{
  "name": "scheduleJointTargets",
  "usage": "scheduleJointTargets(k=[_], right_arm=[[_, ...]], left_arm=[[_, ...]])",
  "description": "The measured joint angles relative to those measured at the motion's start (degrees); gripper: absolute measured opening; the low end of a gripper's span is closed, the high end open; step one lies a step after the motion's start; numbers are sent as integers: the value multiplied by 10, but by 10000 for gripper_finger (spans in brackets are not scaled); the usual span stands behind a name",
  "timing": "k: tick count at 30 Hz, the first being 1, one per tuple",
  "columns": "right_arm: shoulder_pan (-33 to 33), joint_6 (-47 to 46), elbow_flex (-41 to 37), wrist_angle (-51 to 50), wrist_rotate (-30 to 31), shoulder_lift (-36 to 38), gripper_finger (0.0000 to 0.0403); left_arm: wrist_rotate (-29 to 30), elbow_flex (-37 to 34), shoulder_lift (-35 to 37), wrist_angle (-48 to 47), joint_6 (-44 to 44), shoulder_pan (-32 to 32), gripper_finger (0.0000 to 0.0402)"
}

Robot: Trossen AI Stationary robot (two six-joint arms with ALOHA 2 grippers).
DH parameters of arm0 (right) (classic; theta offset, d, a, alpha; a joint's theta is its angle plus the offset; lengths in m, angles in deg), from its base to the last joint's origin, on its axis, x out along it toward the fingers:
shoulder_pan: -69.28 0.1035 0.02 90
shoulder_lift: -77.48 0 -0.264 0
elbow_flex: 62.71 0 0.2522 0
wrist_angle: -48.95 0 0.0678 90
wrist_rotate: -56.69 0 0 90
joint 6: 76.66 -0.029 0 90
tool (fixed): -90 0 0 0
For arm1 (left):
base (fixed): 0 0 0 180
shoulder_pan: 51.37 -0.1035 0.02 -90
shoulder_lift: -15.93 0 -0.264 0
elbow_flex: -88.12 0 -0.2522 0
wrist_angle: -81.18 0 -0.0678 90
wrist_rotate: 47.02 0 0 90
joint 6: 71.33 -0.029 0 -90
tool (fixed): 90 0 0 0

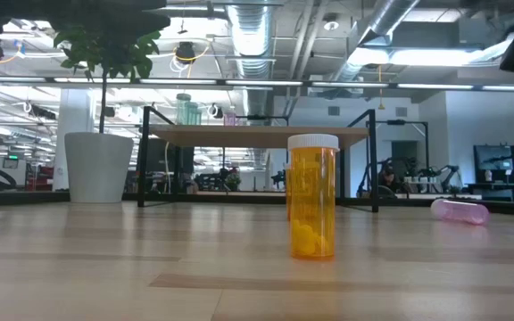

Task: Pick and place medicine bottles onto shelf by color
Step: Put the bottom pink pill bottle on the shelf aligned with the other pink pill bottle

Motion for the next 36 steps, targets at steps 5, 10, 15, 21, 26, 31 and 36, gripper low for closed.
scheduleJointTargets(k=[5,10,15,21,26,31,36], right_arm=[[0,0,0,10,-2,0,239],[4,-4,0,12,-1,0,239],[13,-9,0,6,6,0,239],[16,-14,0,8,6,-31,239],[15,-14,0,6,-8,-56,239],[13,-14,0,5,-9,-56,239],[12,-13,0,3,-9,-55,235]], left_arm=[[-4,0,0,-4,5,0,141],[-4,0,0,-8,9,0,142],[-39,0,0,-8,7,0,142],[-55,0,0,-5,6,0,142],[-55,0,0,-6,6,0,142],[-55,0,0,-6,6,0,141],[-54,0,0,-6,6,0,141]])
